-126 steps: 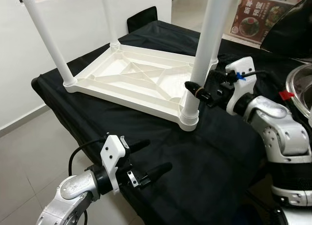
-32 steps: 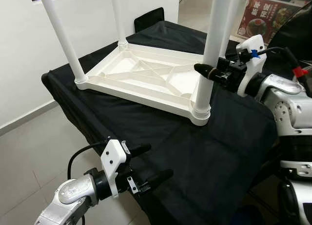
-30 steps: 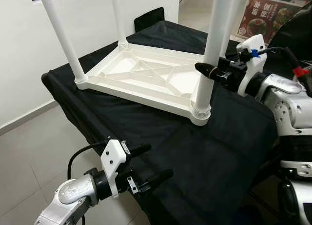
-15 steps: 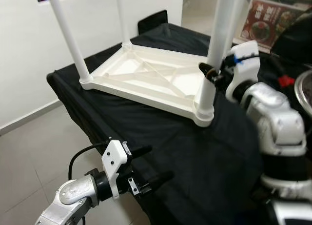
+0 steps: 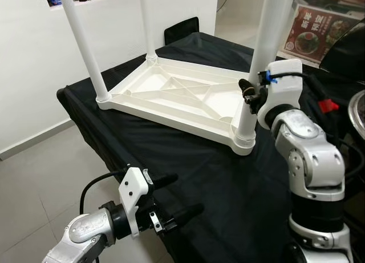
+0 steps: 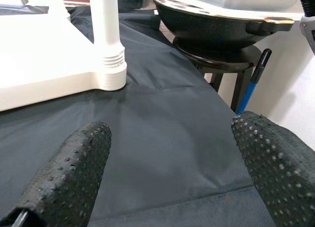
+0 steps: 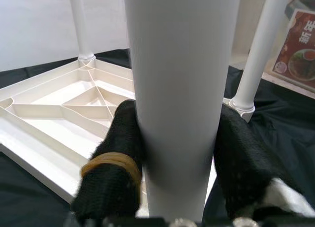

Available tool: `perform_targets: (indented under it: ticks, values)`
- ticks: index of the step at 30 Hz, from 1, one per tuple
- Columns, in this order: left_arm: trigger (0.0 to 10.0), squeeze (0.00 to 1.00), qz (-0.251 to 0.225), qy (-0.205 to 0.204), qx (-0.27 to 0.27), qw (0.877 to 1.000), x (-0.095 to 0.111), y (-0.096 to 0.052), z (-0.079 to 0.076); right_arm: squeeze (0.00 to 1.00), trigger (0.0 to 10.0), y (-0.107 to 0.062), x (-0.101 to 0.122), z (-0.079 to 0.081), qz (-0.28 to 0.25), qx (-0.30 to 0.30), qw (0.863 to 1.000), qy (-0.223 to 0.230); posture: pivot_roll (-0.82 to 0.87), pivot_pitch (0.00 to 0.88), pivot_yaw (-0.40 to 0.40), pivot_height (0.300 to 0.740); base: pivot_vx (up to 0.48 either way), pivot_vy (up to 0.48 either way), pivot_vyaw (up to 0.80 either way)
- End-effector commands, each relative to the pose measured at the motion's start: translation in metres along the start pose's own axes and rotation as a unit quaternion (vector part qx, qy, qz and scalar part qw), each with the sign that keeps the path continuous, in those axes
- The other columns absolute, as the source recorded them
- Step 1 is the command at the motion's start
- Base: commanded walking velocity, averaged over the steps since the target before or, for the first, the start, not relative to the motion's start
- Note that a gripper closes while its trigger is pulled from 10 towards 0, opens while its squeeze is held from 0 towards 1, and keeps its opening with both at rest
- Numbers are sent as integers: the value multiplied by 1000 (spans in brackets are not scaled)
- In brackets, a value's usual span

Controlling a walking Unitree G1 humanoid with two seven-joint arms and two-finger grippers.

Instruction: Building children table

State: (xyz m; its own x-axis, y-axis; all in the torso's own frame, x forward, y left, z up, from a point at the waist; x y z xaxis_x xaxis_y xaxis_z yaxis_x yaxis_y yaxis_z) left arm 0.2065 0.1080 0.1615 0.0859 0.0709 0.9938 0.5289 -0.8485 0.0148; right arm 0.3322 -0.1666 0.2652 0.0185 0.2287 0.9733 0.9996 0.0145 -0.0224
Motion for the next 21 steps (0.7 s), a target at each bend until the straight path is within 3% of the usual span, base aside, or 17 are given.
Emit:
perform_targets:
  ticks: [1,9,12,13,15,16,21]
  values:
    - [10000,0,6,3,-6,1000,1,-1,-3,1000,10000,0,-22,-2,58,-10,998,39,-31,116,5,740,0,0,0]
    - [10000,0,7,2,-7,1000,0,-1,-4,1000,10000,6,-9,-7,26,28,997,70,-27,121,8,740,0,0,0]
    - [10000,0,9,2,-9,1000,0,-2,-4,1000,10000,15,-5,-22,-5,134,986,103,-28,125,6,740,0,0,0]
    - [10000,0,9,2,-10,1000,0,-2,-4,1000,10000,16,-3,-26,-20,177,980,93,-25,125,7,740,0,0,0]
    - [10000,0,9,2,-10,1000,0,-2,-4,1000,10000,16,-3,-26,-20,177,980,93,-25,125,7,740,0,0,0]
    - [10000,0,9,2,-10,1000,0,-2,-4,1000,10000,13,0,-25,-29,231,968,93,-29,127,6,740,0,0,0]
    - [10000,0,9,1,-11,1000,0,-1,-5,1000,10000,14,0,-26,-36,279,958,58,-23,123,3,740,0,0,0]
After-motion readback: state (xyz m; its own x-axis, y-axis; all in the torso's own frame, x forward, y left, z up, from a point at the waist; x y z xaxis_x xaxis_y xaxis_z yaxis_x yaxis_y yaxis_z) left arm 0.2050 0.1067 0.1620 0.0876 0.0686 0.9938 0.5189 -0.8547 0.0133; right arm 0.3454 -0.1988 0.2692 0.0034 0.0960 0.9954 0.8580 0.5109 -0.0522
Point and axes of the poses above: a point about 5 cm out from each wrist's last joint towards the gripper, its own y axis pointing out of the wrist towards the gripper, its own x axis along the axis of the wrist's last joint, z = x × y, the point moved 1 cm from there along y, pointing out of the wrist towards the gripper, and after that the axes turned 7 degrees about -y, right-handed, at the moved point
